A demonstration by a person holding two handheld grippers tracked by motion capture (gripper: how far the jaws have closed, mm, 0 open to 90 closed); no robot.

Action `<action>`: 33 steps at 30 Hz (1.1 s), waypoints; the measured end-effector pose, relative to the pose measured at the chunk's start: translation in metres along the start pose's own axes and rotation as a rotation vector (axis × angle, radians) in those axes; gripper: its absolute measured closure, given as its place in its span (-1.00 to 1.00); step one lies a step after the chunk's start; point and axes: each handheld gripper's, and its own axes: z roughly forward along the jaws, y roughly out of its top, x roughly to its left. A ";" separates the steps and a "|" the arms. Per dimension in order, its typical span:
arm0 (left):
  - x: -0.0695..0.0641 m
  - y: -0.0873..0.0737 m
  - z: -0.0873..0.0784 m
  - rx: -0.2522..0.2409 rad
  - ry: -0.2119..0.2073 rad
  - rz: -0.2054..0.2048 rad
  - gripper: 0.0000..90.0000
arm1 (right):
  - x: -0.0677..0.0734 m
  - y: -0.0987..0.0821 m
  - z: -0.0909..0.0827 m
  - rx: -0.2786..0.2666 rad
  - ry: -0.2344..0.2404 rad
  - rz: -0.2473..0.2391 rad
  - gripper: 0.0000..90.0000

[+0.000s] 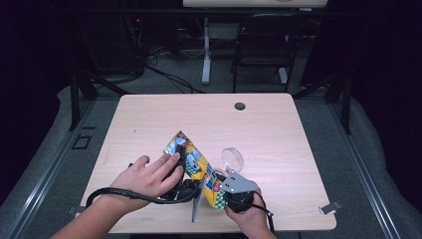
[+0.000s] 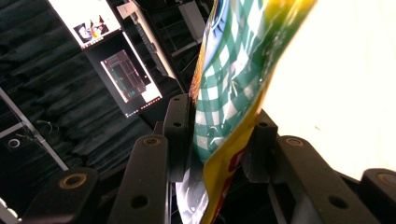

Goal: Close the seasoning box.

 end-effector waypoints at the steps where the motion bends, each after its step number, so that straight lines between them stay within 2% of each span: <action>1: 0.000 0.000 0.000 0.000 0.000 0.000 0.52 | 0.000 0.000 0.000 0.000 0.000 0.000 0.58; 15: -0.001 0.001 -0.002 -0.009 -0.012 0.007 0.61 | -0.001 0.000 0.000 0.001 0.002 0.007 0.58; 18: 0.000 0.002 -0.003 -0.012 -0.011 0.023 0.64 | -0.001 0.000 0.000 0.002 0.001 0.008 0.58; 26: 0.000 0.002 -0.004 -0.019 -0.029 0.034 0.71 | -0.002 0.000 0.000 0.007 0.001 0.009 0.58; 33: 0.000 0.001 -0.004 -0.022 -0.043 0.020 0.74 | -0.002 0.000 -0.001 0.009 0.002 0.011 0.58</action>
